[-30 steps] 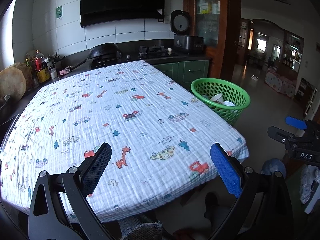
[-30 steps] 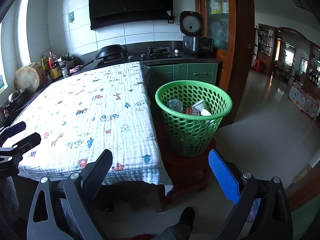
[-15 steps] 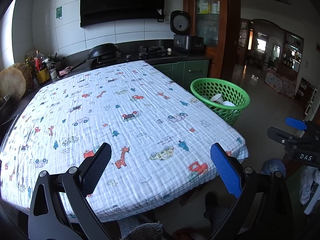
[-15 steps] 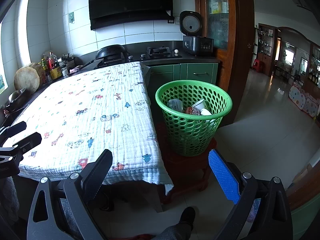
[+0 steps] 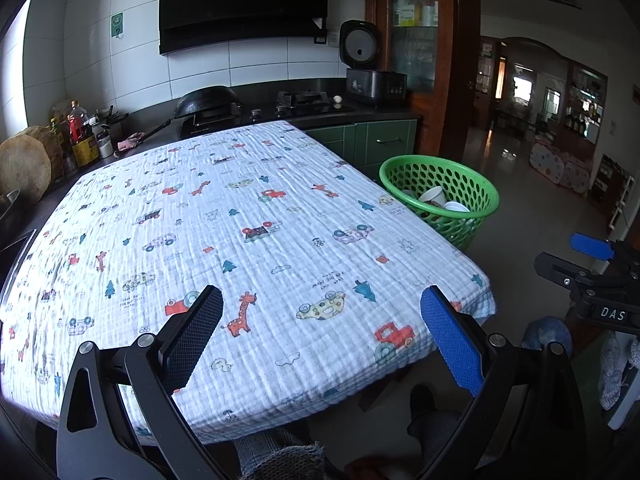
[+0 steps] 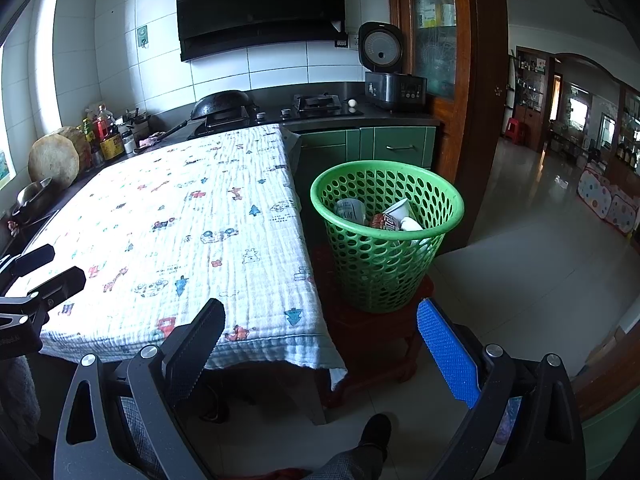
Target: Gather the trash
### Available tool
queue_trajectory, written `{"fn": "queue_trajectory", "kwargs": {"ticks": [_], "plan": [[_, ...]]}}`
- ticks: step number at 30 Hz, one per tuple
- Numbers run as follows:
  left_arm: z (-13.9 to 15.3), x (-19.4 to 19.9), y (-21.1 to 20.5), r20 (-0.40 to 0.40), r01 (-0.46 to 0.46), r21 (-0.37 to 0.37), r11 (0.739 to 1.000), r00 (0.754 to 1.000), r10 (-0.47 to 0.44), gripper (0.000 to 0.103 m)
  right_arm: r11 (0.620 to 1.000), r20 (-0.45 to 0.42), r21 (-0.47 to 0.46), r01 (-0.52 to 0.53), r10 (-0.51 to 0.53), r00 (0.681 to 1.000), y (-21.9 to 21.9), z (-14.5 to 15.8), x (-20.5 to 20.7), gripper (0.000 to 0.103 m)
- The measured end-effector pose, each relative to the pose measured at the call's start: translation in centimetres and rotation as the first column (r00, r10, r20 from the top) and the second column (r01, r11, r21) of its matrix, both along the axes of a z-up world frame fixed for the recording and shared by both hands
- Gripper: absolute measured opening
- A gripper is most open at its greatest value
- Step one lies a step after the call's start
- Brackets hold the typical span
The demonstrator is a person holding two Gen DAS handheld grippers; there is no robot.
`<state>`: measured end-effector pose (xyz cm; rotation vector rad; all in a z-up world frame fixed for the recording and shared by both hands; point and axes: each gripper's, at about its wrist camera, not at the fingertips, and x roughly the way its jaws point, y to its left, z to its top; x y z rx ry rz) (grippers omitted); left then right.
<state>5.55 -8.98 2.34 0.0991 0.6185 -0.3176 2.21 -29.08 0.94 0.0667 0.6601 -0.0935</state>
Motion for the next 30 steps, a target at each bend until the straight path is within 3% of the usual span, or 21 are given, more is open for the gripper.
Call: {"fn": "queue_trajectory", "kwargs": {"ticks": [30], "plan": [[-0.22,0.10,-0.29,0.001,-0.001,0.005,1.000,1.000,0.001,0.098,1.000,-0.002,0.005,0.001,-0.001,1.000,-0.07,-0.04,-0.01,0.094]]}}
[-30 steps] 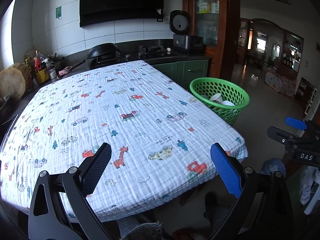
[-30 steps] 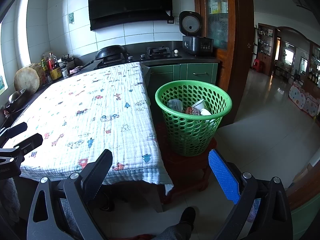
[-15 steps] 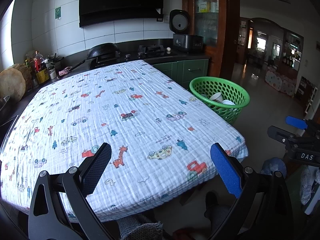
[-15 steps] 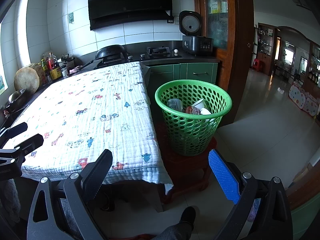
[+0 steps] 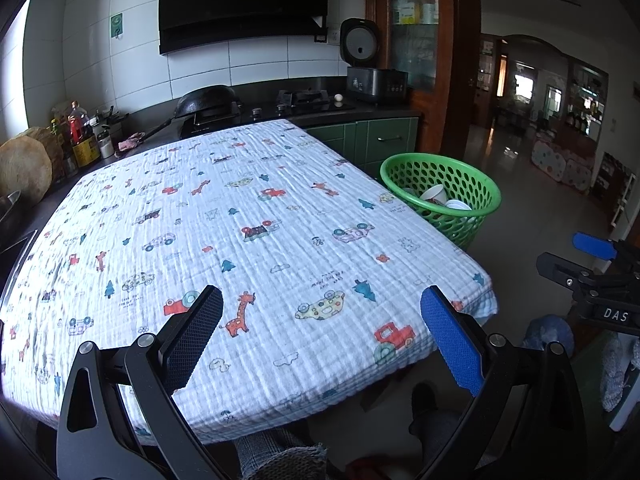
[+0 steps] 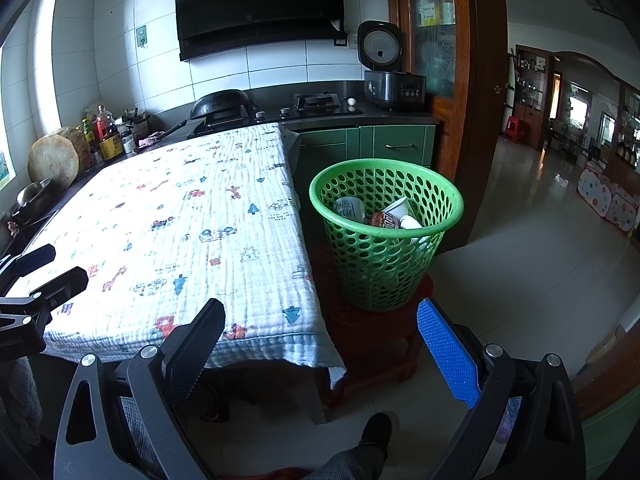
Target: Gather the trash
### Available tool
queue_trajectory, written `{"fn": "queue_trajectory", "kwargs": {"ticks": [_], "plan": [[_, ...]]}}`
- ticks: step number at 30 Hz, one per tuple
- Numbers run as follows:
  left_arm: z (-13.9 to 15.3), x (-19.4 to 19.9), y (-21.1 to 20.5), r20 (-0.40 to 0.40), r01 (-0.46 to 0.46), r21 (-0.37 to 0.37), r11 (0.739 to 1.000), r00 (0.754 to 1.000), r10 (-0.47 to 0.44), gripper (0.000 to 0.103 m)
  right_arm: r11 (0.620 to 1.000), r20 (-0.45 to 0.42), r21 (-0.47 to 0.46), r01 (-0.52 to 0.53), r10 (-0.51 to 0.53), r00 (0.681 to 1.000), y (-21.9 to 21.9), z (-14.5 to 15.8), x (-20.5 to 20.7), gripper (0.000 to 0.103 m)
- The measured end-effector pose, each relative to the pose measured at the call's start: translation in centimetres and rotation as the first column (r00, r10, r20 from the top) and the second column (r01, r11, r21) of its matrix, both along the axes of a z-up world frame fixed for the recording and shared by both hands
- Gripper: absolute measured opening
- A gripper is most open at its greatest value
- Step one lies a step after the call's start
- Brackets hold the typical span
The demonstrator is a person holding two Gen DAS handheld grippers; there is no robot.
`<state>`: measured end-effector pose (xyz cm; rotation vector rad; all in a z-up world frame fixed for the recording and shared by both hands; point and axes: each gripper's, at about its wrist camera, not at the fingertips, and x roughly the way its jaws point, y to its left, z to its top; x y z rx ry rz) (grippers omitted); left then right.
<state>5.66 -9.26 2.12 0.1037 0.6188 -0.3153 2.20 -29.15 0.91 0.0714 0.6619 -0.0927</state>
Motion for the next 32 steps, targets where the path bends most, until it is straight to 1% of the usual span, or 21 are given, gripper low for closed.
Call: {"fn": "queue_trajectory", "kwargs": {"ticks": [16,23,32], "plan": [[0.12,0.12,-0.10,0.003,-0.005,0.004,1.000,1.000,0.005,0.098,1.000,0.002,0.001,0.004,-0.004,1.000,-0.17,-0.16,0.05,0.094],[0.37,-0.01,-0.45,0.016,-0.010,0.014,1.000,1.000,0.010,0.098,1.000,0.002,0.004,0.007,-0.007,1.000,-0.19,-0.10,0.01,0.094],[0.31,0.11,-0.32,0.008,-0.020,0.008,1.000,1.000,0.020,0.098,1.000,0.003,0.003,0.006,-0.006,1.000,-0.17,-0.11,-0.02,0.094]]}}
